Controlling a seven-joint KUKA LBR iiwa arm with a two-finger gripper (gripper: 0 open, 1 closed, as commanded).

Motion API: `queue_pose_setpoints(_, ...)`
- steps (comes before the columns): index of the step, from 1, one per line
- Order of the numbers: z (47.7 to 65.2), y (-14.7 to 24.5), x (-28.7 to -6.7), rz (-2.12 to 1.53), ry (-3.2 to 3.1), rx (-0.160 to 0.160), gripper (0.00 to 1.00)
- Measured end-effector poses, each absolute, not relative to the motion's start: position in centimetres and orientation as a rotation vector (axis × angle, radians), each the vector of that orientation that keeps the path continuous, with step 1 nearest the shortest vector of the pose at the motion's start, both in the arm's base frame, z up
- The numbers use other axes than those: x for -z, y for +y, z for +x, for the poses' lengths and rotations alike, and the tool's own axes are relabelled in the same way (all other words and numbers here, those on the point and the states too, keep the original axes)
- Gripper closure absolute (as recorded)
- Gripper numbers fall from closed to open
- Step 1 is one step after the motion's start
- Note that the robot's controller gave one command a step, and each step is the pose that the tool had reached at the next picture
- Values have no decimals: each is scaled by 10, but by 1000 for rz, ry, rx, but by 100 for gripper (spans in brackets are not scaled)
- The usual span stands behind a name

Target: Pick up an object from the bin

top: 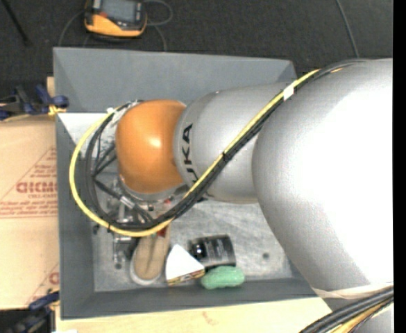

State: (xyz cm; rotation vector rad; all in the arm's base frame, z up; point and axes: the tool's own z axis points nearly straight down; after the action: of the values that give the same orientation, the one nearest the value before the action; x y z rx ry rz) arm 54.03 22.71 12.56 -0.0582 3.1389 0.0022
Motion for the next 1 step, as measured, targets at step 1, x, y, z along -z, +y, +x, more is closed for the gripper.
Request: queue_pose_setpoints(1, 551, 232, -70, -56, 3133, -6, 0)
